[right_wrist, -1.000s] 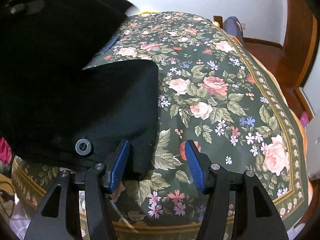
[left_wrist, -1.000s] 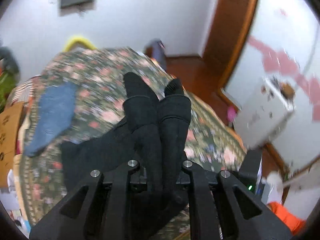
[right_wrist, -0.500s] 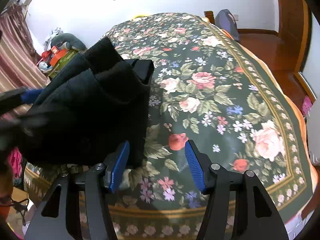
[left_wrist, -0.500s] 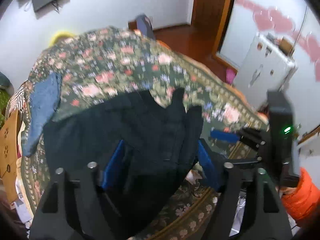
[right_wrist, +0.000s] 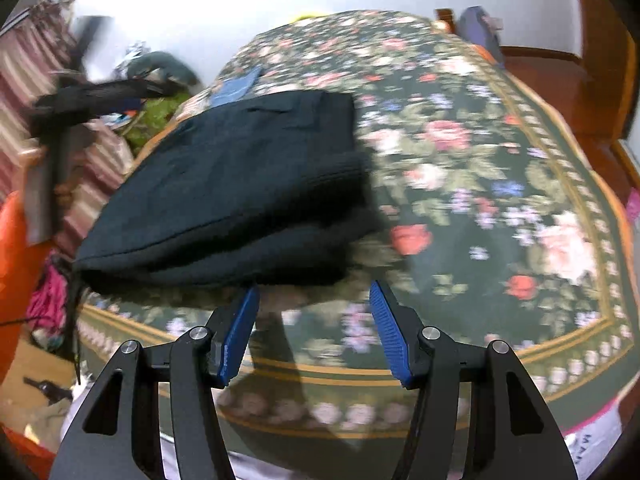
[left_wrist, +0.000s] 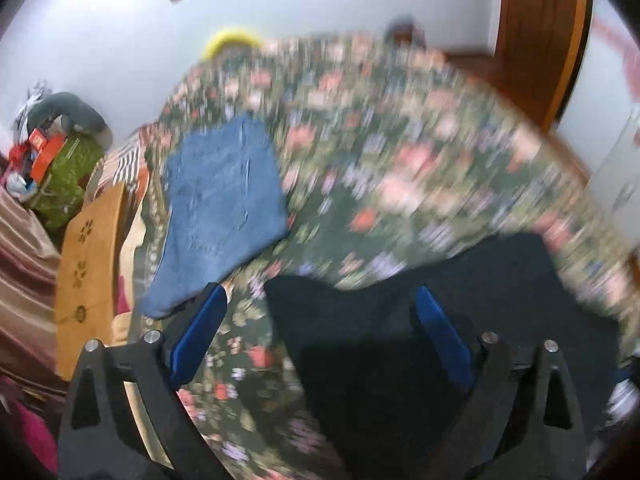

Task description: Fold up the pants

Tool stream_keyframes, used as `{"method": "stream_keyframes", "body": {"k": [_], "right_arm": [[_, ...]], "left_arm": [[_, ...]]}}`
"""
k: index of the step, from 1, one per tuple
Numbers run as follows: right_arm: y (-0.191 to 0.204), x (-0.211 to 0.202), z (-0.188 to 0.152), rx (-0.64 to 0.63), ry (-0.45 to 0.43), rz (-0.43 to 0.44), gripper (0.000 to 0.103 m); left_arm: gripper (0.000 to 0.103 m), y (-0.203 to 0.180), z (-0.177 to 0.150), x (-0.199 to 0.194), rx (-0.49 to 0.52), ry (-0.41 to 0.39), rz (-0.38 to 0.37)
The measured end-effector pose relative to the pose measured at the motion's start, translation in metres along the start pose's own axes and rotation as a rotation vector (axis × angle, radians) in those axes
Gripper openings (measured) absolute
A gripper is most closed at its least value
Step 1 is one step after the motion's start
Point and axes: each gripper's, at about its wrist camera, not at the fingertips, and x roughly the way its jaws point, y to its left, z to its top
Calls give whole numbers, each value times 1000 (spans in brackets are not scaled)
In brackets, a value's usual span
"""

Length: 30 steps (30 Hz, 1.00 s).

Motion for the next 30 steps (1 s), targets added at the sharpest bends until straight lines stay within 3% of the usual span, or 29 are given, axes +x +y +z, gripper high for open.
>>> {"method": "stream_keyframes", "body": {"k": [2, 3, 5, 10, 12, 15, 18, 21, 25, 30], "right_arm": [[9, 7, 4, -21, 2, 1, 57], [12, 10, 6, -36, 2, -6, 57], [16, 16, 14, -64, 10, -34, 57], [11, 31, 39, -114, 24, -103, 54], [7, 37, 51, -127, 8, -164, 54], [1, 34, 68, -122, -21, -236, 54], [2, 13, 74, -96, -55, -196, 54], [16, -8, 76, -108, -91, -163, 54], [51, -23, 68, -148, -107, -103, 54], [94, -11, 53, -241, -82, -56, 54]], "left_arm": [[97, 1, -14, 26, 36, 50, 36], [97, 6, -24, 32, 29, 43, 9], [97, 22, -38, 29, -23, 8, -28], [97, 55, -75, 15, -109, 3, -31], [97, 64, -90, 7, -157, 8, -40], [97, 86, -127, -8, -337, 36, -91], [97, 86, -167, -28, -431, 48, -124], [97, 73, -197, -50, -435, 32, -124], [97, 69, -216, -70, -434, -1, -99], [97, 89, -218, -78, -457, -11, -92]]}}
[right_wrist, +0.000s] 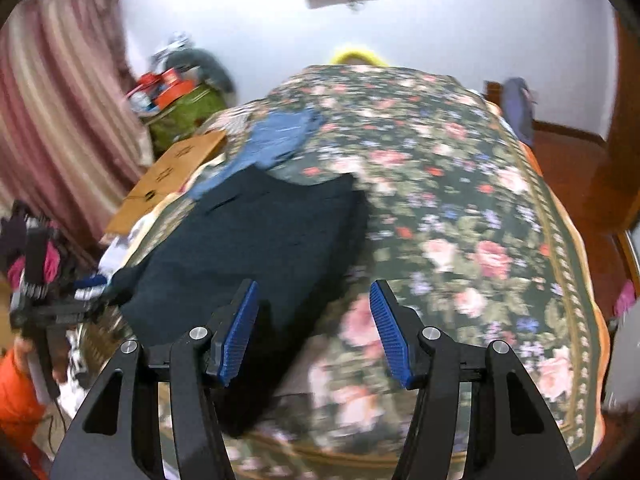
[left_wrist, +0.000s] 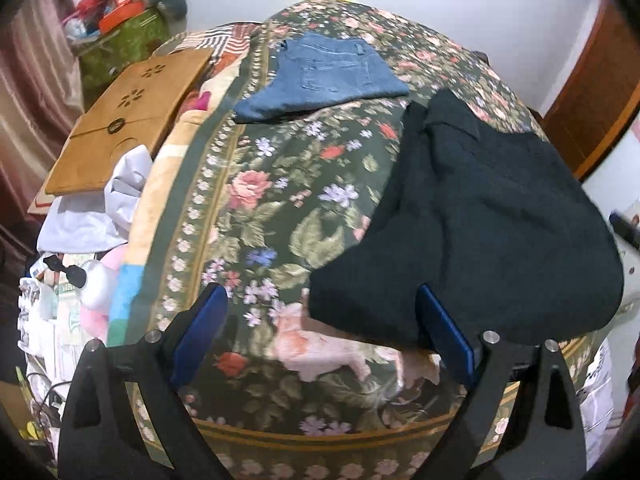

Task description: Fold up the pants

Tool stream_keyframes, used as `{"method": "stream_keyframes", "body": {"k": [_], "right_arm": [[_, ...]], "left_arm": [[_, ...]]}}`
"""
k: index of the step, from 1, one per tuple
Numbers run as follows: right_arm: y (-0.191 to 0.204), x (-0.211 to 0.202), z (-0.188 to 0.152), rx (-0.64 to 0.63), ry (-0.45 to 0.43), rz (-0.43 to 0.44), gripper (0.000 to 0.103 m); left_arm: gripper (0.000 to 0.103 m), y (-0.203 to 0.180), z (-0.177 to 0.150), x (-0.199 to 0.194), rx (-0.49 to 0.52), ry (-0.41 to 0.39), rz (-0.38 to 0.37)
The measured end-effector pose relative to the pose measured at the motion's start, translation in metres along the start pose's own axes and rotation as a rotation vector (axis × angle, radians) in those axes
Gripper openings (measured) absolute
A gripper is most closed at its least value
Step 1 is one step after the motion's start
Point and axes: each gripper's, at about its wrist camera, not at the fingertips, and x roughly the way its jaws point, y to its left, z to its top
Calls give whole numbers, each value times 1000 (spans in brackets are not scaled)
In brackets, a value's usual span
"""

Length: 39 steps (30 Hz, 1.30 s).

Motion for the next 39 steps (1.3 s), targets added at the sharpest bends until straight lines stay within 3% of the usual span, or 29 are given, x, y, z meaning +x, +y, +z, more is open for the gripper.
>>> {"method": "stream_keyframes", "body": {"k": [3, 8, 13, 16, 20, 26, 28, 31, 32, 34, 37, 39], "right_arm": [[17, 15, -11, -35, 37, 4, 55], [10, 34, -26, -52, 59, -70, 56], [-13, 19, -22, -46, 48, -174, 49], [-21, 6, -11, -39, 30, -184, 40], [-16, -7, 8, -50, -40, -141, 40], [9, 18, 29, -95, -52, -29, 40], [15, 36, 29, -113, -23, -19, 40], [14, 67, 22, -123, 67, -28, 40], [11, 74, 19, -124, 88, -32, 36], [3, 74, 16, -119, 88, -27, 36], [-5, 60, 14, -147, 71, -113, 35], [-16, 56, 11, -157, 78, -198, 35]], "left_arm": [[97, 5, 8, -3, 23, -34, 51], [97, 20, 5, 20, 54, 8, 140], [90, 28, 15, 5, 73, -3, 152], [90, 18, 33, -18, 96, -59, 105], [90, -21, 64, -41, 190, -131, 4], [90, -89, 97, -17, 338, -107, -118], [90, -108, 100, 6, 396, -83, -95], [79, -116, 102, 44, 459, -18, -19], [80, -114, 102, 58, 479, 8, 7], [80, -100, 106, 64, 457, 16, -55], [80, -77, 112, 54, 384, -8, -46], [78, -60, 117, 47, 378, -58, 78]]}}
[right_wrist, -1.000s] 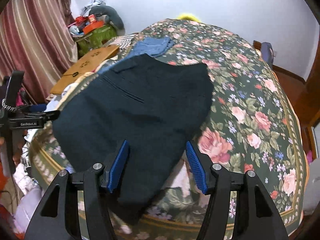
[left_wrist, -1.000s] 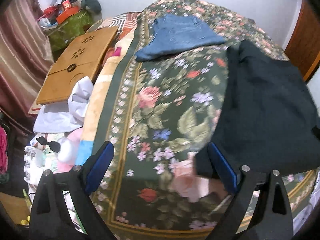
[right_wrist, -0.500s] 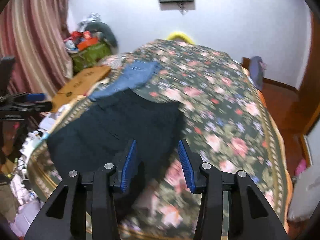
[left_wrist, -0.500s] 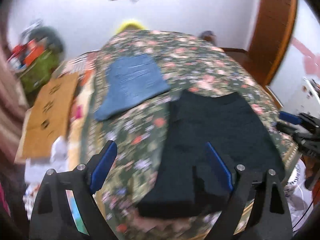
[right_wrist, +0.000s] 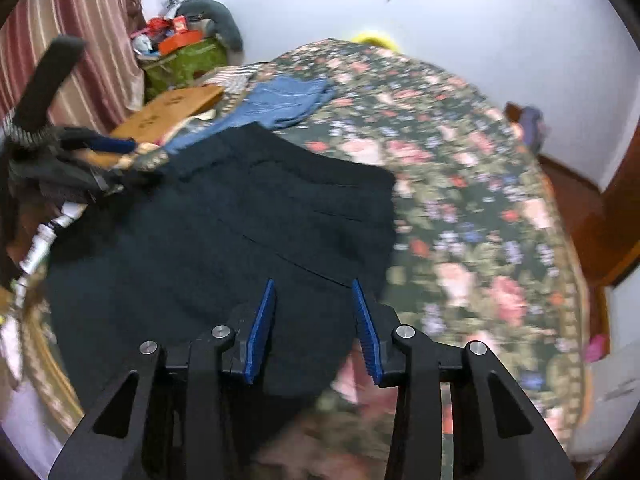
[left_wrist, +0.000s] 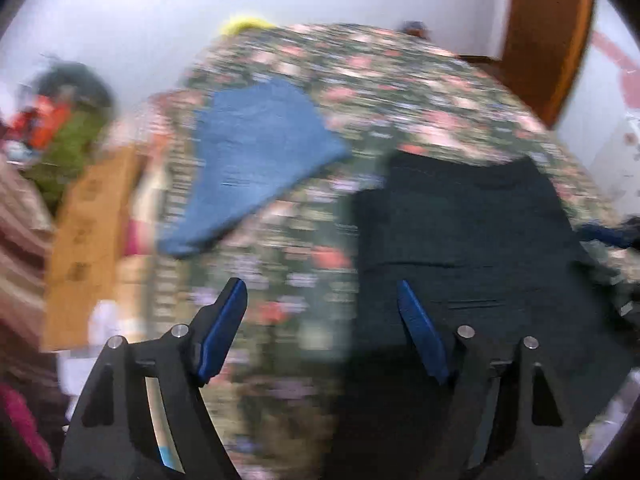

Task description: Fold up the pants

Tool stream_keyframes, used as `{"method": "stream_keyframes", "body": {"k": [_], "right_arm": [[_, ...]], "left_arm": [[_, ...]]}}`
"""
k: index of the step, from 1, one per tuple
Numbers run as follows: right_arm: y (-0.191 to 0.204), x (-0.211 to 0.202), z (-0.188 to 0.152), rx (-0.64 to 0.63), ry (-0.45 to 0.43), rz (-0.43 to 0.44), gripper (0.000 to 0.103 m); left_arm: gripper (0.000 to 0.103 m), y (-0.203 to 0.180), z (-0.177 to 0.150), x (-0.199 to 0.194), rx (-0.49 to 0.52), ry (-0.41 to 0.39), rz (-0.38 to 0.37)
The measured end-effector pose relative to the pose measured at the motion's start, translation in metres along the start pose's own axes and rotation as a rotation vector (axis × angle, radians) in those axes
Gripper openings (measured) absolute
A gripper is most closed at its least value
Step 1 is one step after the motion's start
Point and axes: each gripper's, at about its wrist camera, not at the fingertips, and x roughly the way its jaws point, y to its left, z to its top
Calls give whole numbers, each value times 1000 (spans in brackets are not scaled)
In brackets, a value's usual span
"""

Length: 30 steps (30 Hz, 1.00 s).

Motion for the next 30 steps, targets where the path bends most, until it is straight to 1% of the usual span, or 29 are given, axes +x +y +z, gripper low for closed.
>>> {"method": "stream_keyframes", "body": {"k": [2, 4, 5, 7, 9, 11, 12, 13, 14, 16, 19, 21, 23, 26, 27, 30], "right_arm": [[-12, -2, -5, 19, 24, -6, 36], [-24, -12, -6, 72, 23, -14, 37], [-29, -21, -7, 93, 8, -24, 37], [-31, -36, -5, 119, -30, -25, 40], [-30, -49, -4, 156, -58, 0, 46], [-27, -56, -3, 192, -76, 34, 58], [-23, -57, -4, 213, -84, 52, 62], [-20, -57, -5, 224, -87, 64, 69], [-17, -56, -6, 232, -88, 73, 71], [-11, -47, -10, 242, -66, 94, 72], [-7, -28, -17, 278, -3, 142, 72], [-7, -14, -23, 318, 36, 186, 72], [-9, -7, -27, 354, 50, 221, 72], [-14, 4, -27, 408, 76, 285, 72], [-15, 9, -27, 426, 85, 308, 72], [-12, 16, -22, 421, 86, 330, 74]], "left_arm": [[77, 15, -4, -3, -7, 9, 36], [77, 29, -9, -10, -34, 15, 7], [77, 35, -13, -18, -50, 2, -17], [77, 38, -15, -31, -62, -21, -43], [80, 34, -18, -41, -59, -36, -88], [90, 28, -21, -49, -65, -38, -152], [92, 25, -22, -49, -73, -40, -180], [93, 20, -23, -50, -77, -38, -206], [93, 14, -25, -47, -77, -28, -231], [93, 4, -26, -40, -69, -4, -254], [93, -8, -30, -18, -66, 63, -274], [93, -11, -32, -5, -86, 98, -302], [93, -14, -34, 12, -127, 151, -353], [93, -13, -32, 24, -178, 174, -404], [93, -12, -30, 27, -186, 175, -410], [93, -16, -22, 32, -186, 182, -424]]}}
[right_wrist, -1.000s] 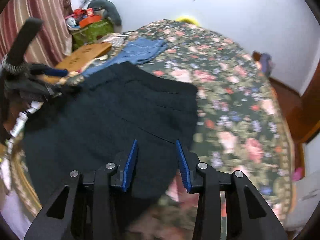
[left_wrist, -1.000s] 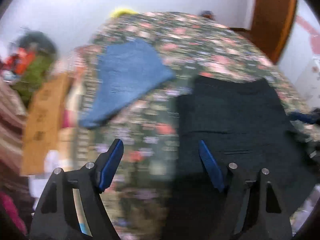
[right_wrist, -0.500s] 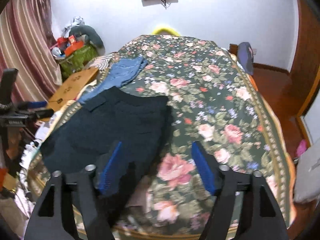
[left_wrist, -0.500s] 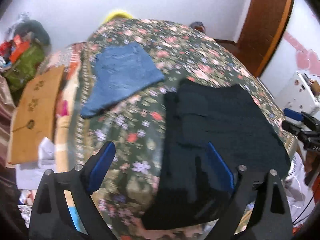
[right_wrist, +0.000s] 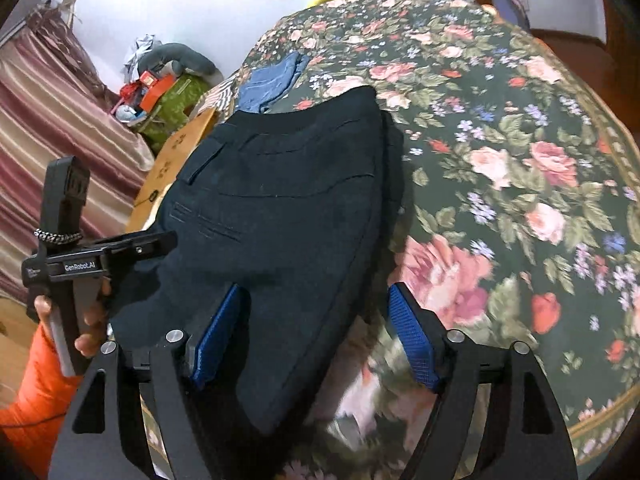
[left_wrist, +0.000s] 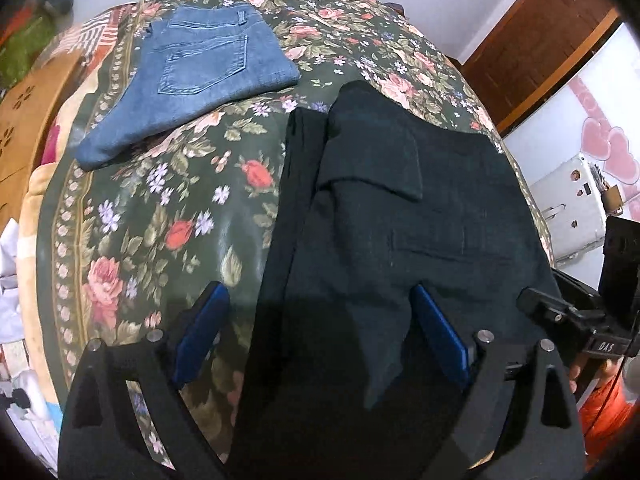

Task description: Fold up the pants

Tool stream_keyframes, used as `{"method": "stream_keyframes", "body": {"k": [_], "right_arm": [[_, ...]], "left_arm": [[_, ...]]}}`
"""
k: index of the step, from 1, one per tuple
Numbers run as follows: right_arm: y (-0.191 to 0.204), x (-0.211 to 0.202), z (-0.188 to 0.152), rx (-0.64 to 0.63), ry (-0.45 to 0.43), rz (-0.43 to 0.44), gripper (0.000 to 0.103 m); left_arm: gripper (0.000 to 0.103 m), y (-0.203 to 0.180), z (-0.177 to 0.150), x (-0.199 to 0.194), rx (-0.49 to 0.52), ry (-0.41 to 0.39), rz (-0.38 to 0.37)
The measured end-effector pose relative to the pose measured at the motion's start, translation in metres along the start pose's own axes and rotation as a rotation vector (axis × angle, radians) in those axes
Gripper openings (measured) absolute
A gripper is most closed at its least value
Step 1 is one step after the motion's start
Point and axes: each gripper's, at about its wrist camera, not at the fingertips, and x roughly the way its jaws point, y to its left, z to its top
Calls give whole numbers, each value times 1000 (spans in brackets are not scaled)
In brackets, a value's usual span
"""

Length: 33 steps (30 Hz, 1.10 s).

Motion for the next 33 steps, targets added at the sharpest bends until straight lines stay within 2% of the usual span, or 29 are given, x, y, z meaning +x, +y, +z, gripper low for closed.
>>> {"method": "stream_keyframes", "body": {"k": [4, 7, 9, 11, 12, 13, 18, 20, 26, 29, 33], "right_arm": [[9, 10, 7, -26, 3, 16, 74], [11, 13, 13, -49, 21, 28, 72], [10, 13, 16, -45, 32, 47, 65], [7, 11, 17, -37, 44, 69, 52], [6, 9, 17, -41, 47, 75, 49], [5, 7, 16, -47, 45, 79, 46], [7, -2, 4, -77, 35, 72, 43], [9, -7, 0, -98, 31, 68, 39], [28, -22, 8, -213, -5, 25, 27], [36, -31, 17, -252, -35, 23, 24], [48, -43, 34, -290, -78, 13, 24]], "left_arm": [[93, -5, 8, 7, 4, 7, -17], [92, -4, 17, 10, -29, 18, -54], [86, -2, 21, 10, -59, 31, -83], [79, -5, 21, 8, -64, 44, -96], [78, -8, 19, 6, -57, 47, -96], [76, -10, 17, 6, -50, 49, -93], [63, -22, -15, -9, 0, 27, -70], [52, -24, -23, -15, -2, 18, -67], [34, -40, -23, -33, 25, -37, -20], [30, -47, -19, -46, 39, -71, -22], [29, -55, -7, -66, 64, -132, 11]]}}
